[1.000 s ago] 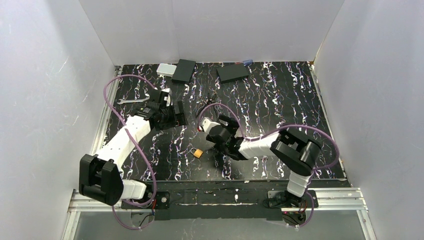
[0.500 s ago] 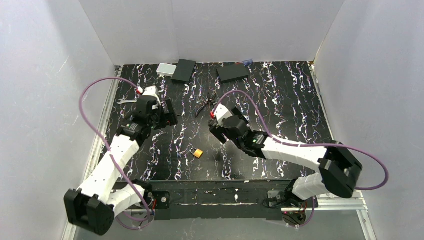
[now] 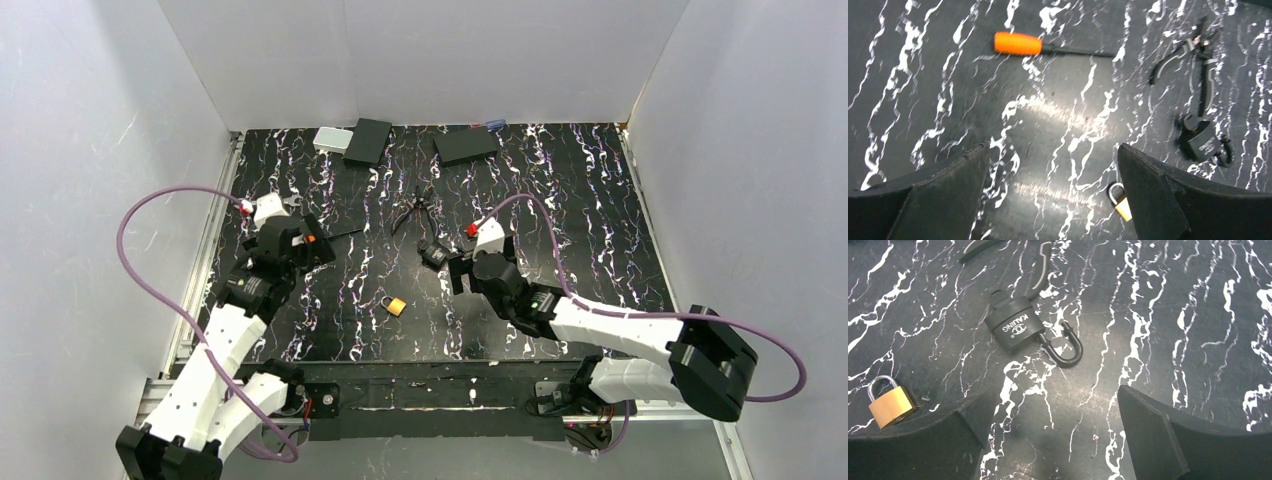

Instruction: Unlock with the key

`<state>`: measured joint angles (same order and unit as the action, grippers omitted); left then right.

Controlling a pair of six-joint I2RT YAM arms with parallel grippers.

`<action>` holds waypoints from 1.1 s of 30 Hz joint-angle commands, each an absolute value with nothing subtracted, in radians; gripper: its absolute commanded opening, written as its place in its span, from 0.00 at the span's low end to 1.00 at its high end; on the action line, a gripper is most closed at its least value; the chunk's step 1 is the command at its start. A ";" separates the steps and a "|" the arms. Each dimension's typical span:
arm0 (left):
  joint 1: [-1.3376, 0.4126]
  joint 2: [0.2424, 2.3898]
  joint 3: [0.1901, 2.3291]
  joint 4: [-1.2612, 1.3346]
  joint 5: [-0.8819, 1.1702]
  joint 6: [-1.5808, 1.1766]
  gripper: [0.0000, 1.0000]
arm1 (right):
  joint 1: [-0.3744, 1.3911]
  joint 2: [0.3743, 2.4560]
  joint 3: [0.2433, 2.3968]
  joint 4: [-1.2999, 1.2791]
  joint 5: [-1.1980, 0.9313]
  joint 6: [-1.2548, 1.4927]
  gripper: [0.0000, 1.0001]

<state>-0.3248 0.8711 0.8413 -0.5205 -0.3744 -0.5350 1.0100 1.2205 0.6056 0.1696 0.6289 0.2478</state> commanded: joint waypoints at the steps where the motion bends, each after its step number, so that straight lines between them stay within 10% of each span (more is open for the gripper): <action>1: -0.318 0.747 0.781 -0.724 -0.471 -0.646 0.98 | 1.009 1.147 0.549 0.249 0.732 0.346 0.98; 15: -0.227 0.711 0.775 -0.969 -0.409 -0.823 0.98 | 0.948 1.275 0.607 0.164 0.683 0.431 0.98; 33: -0.226 0.597 0.826 -0.744 -0.007 -0.319 0.97 | 0.723 1.229 0.655 -0.049 0.438 0.545 0.97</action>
<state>-0.2291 0.6647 0.8684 -0.8204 -0.0700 -0.3912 0.7238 1.1946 0.5514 0.0608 0.4660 0.5220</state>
